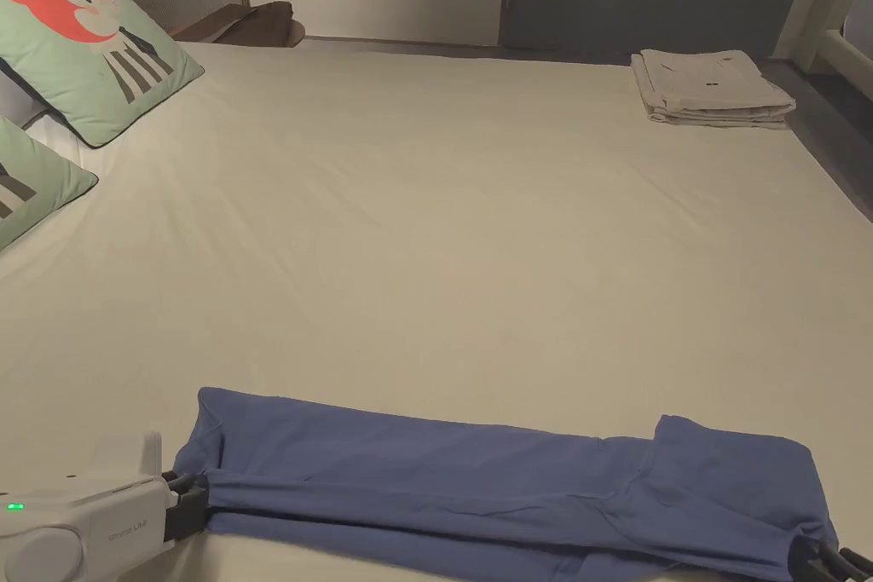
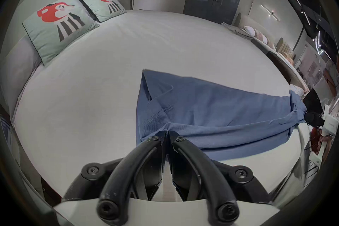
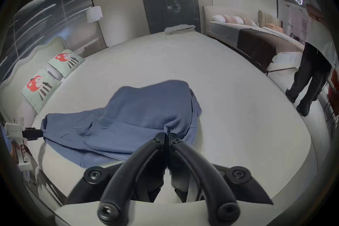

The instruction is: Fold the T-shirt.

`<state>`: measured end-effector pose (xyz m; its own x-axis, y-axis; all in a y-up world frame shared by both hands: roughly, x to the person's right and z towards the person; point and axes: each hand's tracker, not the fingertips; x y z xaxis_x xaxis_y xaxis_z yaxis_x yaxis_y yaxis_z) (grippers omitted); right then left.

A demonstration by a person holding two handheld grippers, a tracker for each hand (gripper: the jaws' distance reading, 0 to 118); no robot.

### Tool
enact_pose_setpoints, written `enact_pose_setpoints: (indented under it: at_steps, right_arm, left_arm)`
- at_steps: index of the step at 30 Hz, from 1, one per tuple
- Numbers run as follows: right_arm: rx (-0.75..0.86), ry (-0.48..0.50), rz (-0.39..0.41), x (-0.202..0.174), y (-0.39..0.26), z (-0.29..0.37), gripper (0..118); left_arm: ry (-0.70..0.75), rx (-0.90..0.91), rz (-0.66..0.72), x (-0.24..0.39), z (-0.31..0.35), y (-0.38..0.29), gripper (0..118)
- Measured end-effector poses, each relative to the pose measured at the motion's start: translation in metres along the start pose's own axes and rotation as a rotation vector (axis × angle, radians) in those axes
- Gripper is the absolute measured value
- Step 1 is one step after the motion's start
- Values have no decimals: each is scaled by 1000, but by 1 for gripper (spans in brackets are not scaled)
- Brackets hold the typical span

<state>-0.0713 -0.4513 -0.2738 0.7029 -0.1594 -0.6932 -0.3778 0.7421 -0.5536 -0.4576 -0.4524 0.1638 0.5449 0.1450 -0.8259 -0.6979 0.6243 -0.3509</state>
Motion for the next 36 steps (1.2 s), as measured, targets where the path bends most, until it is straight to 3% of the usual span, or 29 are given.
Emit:
enact_pose_setpoints:
  at_steps: [13, 15, 16, 17, 18, 19, 20, 21, 27, 36]
  right_arm:
    - [-52, -44, -52, 12, -19, -30, 2]
    - [-62, -47, -55, 7, -13, -24, 3]
    - [-66, -46, -56, 3, -8, -19, 11]
    - [-48, -41, -55, -2, -3, -12, 27]
    - [-14, -36, -44, -14, 8, -2, 53]
    - [22, -33, -19, -22, 15, 4, 91]
    - [75, -27, 11, -33, 25, 8, 111]
    - [131, -19, 32, -45, 35, 14, 115]
    - [380, 48, 147, -120, 85, 24, 115]
    - [601, 9, 241, -188, 110, 30, 115]
  left_arm:
    - [10, -38, 41, -2, -12, -5, 1]
    - [7, -36, 57, -1, -10, -4, 7]
    - [-5, -35, 69, 0, -7, -1, 24]
    - [-35, -27, 94, 3, -3, 3, 49]
    - [-38, -18, 103, 8, 1, 8, 77]
    - [-38, -4, 99, 14, 5, 13, 109]
    - [-69, 56, 94, 22, 14, 21, 110]
    - [-49, 128, 67, 29, 21, 30, 109]
    - [-151, 423, 48, 83, 56, 84, 111]
    - [-65, 728, -56, 136, 65, 103, 110]
